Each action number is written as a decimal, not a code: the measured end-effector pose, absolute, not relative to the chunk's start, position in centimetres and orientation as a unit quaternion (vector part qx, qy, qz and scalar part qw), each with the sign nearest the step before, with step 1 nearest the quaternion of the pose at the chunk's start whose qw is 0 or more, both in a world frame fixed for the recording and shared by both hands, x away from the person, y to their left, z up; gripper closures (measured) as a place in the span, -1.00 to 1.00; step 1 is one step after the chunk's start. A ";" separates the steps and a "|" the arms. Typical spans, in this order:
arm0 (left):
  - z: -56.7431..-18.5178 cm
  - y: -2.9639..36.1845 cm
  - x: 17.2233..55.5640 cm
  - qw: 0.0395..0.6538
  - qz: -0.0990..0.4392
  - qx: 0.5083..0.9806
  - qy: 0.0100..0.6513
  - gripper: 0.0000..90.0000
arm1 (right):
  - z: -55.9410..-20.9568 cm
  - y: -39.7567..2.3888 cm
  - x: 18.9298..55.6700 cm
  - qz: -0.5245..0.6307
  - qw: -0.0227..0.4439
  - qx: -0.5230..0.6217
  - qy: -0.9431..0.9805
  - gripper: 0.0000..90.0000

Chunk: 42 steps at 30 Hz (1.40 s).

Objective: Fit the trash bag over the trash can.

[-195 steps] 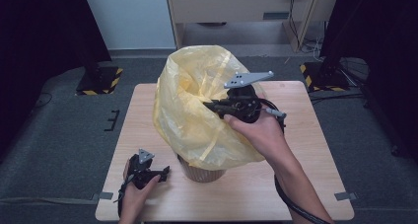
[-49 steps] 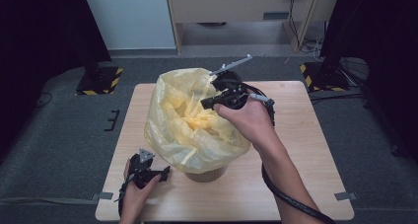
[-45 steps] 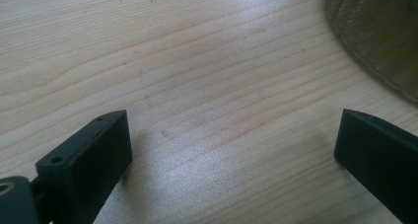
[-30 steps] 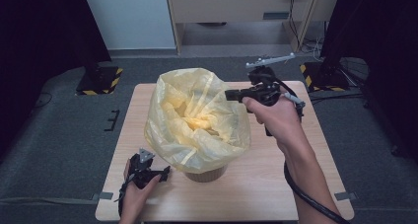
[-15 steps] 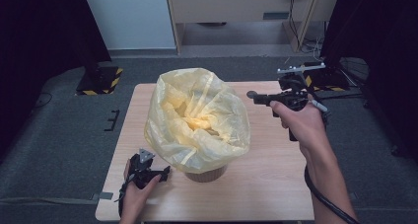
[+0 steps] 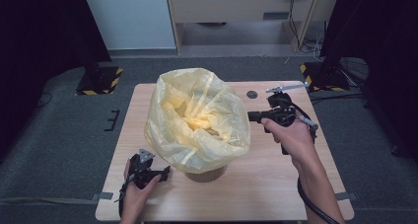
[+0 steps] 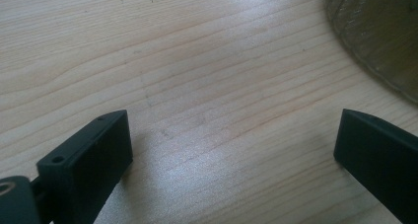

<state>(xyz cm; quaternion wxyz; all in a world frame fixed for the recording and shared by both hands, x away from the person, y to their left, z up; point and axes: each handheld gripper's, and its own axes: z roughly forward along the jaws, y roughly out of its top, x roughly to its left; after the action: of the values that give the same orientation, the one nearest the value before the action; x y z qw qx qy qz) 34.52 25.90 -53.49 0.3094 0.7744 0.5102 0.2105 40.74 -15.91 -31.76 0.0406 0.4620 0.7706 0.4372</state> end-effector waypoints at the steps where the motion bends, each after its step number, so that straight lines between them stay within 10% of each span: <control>1: -53.5 25.9 34.5 0.309 0.211 0.774 0.510 -0.98 | -31.8 -15.8 40.6 0.438 0.039 0.461 0.771 0.84; 22: -53.0 26.7 34.4 0.329 0.201 0.762 0.520 -0.80 | -33.0 -15.0 40.2 0.439 0.013 0.446 0.779 0.52; 42: -43.6 31.6 34.5 0.398 0.231 0.700 0.545 -0.40 | -33.9 -14.5 40.3 0.431 -0.002 0.452 0.781 0.41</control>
<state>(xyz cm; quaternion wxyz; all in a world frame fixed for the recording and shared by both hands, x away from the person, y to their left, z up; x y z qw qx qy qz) 34.53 31.65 -43.62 0.3981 0.7004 0.5454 0.2312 40.32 -14.47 -33.85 -0.0019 0.4518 0.7814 0.4305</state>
